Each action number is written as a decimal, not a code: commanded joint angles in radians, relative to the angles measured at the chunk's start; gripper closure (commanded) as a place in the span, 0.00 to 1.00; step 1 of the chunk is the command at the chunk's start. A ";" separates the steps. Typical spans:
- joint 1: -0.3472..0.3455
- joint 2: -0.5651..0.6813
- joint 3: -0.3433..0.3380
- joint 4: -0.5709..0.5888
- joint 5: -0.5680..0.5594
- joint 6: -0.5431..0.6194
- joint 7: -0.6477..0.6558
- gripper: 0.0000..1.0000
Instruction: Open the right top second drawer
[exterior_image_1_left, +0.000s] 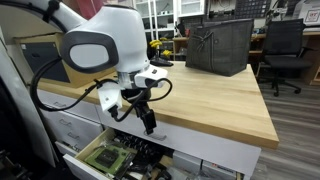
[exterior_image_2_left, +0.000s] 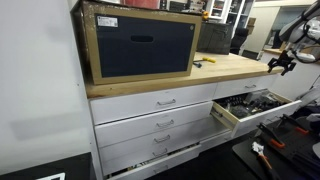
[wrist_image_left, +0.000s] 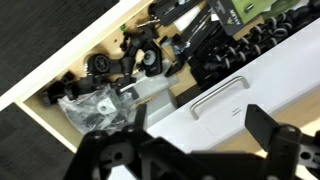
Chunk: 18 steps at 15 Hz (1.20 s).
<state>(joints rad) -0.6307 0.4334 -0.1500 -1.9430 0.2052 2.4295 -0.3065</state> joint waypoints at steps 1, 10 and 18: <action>0.079 -0.054 0.021 0.012 0.021 -0.148 0.008 0.00; 0.251 -0.277 0.016 -0.014 0.022 -0.532 -0.028 0.00; 0.466 -0.517 0.061 -0.214 0.024 -0.519 0.141 0.00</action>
<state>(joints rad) -0.2211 0.0250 -0.1022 -2.0601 0.2377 1.8964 -0.2402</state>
